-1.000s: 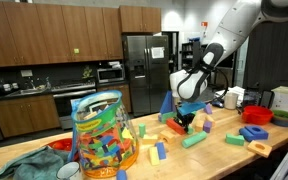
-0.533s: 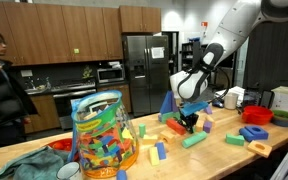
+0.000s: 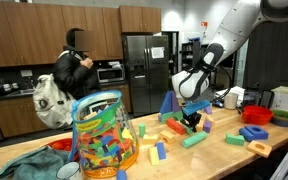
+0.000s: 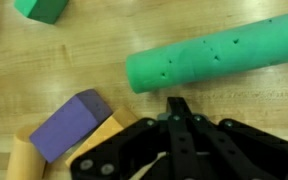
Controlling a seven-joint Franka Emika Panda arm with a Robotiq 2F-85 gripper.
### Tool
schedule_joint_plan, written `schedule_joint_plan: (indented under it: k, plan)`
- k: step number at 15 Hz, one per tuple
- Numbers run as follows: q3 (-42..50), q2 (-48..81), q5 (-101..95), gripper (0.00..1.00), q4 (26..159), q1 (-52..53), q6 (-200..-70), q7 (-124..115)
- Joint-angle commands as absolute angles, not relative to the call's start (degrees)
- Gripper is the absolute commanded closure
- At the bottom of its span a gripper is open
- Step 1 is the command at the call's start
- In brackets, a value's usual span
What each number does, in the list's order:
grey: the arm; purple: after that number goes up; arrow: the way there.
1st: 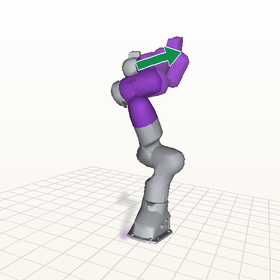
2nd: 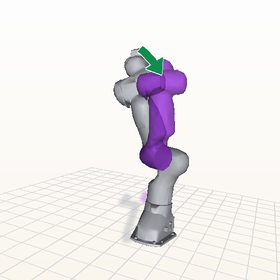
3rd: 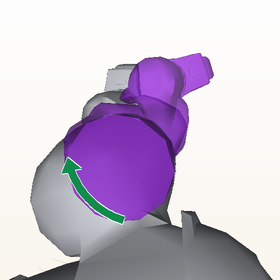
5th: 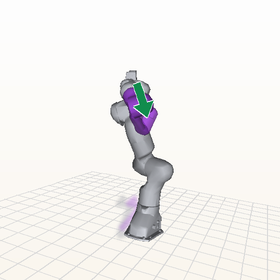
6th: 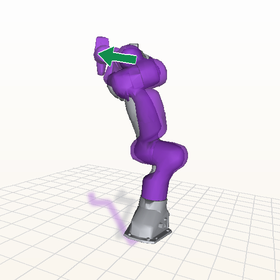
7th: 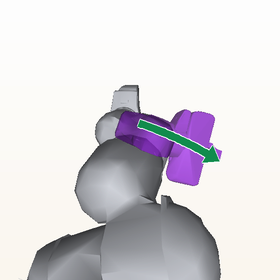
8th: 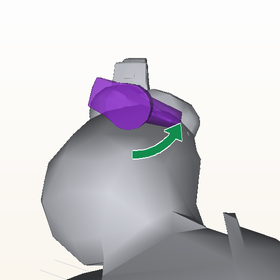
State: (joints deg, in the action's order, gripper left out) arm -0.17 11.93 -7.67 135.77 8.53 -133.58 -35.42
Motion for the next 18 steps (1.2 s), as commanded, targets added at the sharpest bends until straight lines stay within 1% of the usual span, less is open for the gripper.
schedule_joint_plan:
  k: [1,11,18]
  plan:
    - [-0.07,11.18,-7.28,1.00,135.75,8.04,-133.54,-35.55]
    - [-1.86,11.46,-5.68,1.00,134.87,8.76,-134.17,-35.76]
    - [-1.45,11.46,-6.28,1.00,135.07,8.85,-140.54,-36.83]
